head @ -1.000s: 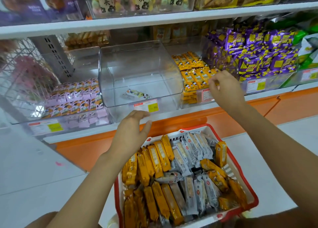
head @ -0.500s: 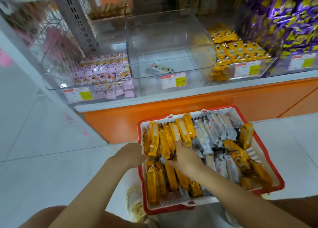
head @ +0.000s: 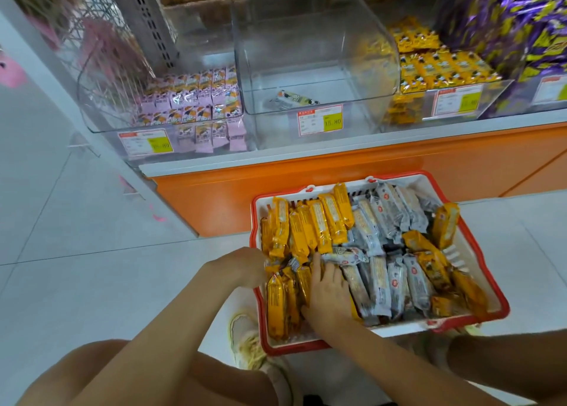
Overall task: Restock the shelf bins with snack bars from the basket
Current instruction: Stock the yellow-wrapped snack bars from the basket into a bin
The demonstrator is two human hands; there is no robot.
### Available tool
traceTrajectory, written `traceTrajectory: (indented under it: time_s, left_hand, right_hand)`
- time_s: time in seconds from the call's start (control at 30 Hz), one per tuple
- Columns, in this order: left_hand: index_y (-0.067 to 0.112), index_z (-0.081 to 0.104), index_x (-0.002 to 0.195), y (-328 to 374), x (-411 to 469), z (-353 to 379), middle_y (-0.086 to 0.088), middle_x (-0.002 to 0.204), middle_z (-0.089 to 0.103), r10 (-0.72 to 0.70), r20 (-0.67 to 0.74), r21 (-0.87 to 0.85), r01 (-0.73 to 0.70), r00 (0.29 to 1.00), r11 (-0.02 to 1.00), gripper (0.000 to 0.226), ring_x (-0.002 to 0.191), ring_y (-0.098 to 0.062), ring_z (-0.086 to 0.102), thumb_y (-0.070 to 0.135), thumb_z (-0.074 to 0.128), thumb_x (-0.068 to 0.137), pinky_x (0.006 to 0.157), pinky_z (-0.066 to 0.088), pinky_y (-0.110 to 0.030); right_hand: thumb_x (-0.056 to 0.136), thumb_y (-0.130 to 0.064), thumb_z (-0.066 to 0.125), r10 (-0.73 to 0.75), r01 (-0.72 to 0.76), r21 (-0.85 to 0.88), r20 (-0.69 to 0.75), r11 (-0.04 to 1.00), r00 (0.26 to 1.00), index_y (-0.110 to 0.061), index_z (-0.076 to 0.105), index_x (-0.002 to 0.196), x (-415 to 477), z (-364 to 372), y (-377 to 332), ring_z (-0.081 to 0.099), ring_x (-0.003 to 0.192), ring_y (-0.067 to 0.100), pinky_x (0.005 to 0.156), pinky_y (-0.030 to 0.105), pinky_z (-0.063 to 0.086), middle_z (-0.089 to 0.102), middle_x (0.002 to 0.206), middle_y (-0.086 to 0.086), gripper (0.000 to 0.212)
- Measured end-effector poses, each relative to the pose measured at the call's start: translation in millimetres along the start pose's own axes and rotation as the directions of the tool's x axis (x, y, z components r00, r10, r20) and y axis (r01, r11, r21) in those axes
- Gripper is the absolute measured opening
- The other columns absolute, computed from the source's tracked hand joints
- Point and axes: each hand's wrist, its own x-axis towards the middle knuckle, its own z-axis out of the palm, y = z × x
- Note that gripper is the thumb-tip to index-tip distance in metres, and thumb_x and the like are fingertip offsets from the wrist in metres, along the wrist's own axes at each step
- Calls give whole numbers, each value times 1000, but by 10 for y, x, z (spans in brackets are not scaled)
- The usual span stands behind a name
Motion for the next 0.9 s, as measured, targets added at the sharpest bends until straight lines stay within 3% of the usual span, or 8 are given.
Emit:
traceTrajectory:
  time_s: [0.13, 0.27, 0.33, 0.4, 0.53, 0.63, 0.77, 0.9]
  left_hand:
    - [14, 41, 63, -46, 67, 22, 0, 65, 39, -65, -54, -20, 64, 996, 998, 32, 55, -10, 37, 16, 46, 94, 49, 27, -21]
    - [22, 42, 69, 45, 10, -62, 2, 80, 46, -7, -152, -73, -4, 988, 997, 26, 77, -15, 47, 22, 53, 92, 56, 32, -18]
    - [17, 62, 95, 142, -19, -133, -6, 103, 54, 42, -181, -196, -78, 983, 977, 12, 97, -21, 53, 28, 60, 90, 74, 42, -23]
    - [11, 63, 95, 249, -38, -186, -11, 95, 57, 82, -179, -355, -142, 980, 924, 29, 89, -24, 57, 39, 63, 88, 74, 43, -28]
    - [0, 65, 98, 508, -102, -236, -18, 94, 67, 134, -118, -655, -179, 984, 734, 50, 88, -27, 69, 49, 62, 85, 81, 57, -32]
    - [-4, 65, 94, 694, -175, -289, -13, 92, 69, 146, -153, -792, -210, 977, 573, 51, 83, -19, 71, 45, 68, 81, 74, 59, -26]
    - [7, 68, 86, 827, -213, -363, -6, 83, 71, 88, -267, -850, -278, 960, 447, 27, 77, -11, 70, 33, 72, 81, 64, 55, -17]
    - [6, 68, 100, 844, -207, -454, -11, 95, 74, 84, -280, -947, -290, 956, 142, 16, 82, -19, 71, 16, 64, 88, 72, 59, -29]
  right_hand:
    - [84, -49, 66, 13, -17, 58, 59, 998, 998, -10, -11, 152, 73, -86, 28, 26, 136, 33, 110, 40, 30, 21, 146, 19, 110]
    - [77, -38, 75, 64, -141, 416, 194, 898, 979, -20, -5, 153, 34, -271, 107, 24, 140, 34, 113, 43, 29, 21, 153, 16, 112]
    - [79, -26, 75, 38, -237, 699, 288, 675, 957, -17, 13, 152, -16, -467, 219, 45, 125, 22, 99, 32, 42, 38, 146, 9, 97]
    - [77, -18, 73, -113, -332, 879, 389, 343, 914, -11, 48, 133, -95, -698, 343, 60, 93, 9, 75, 20, 47, 61, 120, 4, 62]
    - [67, -18, 74, -235, -388, 916, 358, -99, 904, -12, 70, 105, -122, -854, 555, 63, 94, 14, 79, 29, 45, 71, 99, 1, 39]
    - [68, -24, 78, -178, -246, 969, 238, -24, 955, -26, 63, 117, -149, -964, 566, 57, 108, 3, 84, 22, 41, 66, 118, -8, 52]
    - [70, -24, 85, 7, 62, 939, -68, 337, 998, -39, 40, 135, -219, -1169, 504, 47, 113, -6, 77, 4, 39, 45, 118, -27, 81]
    - [69, -32, 79, -49, 150, 972, -144, 181, 988, -36, 46, 137, -171, -1325, 575, 56, 110, -11, 90, 16, 49, 56, 127, -21, 76]
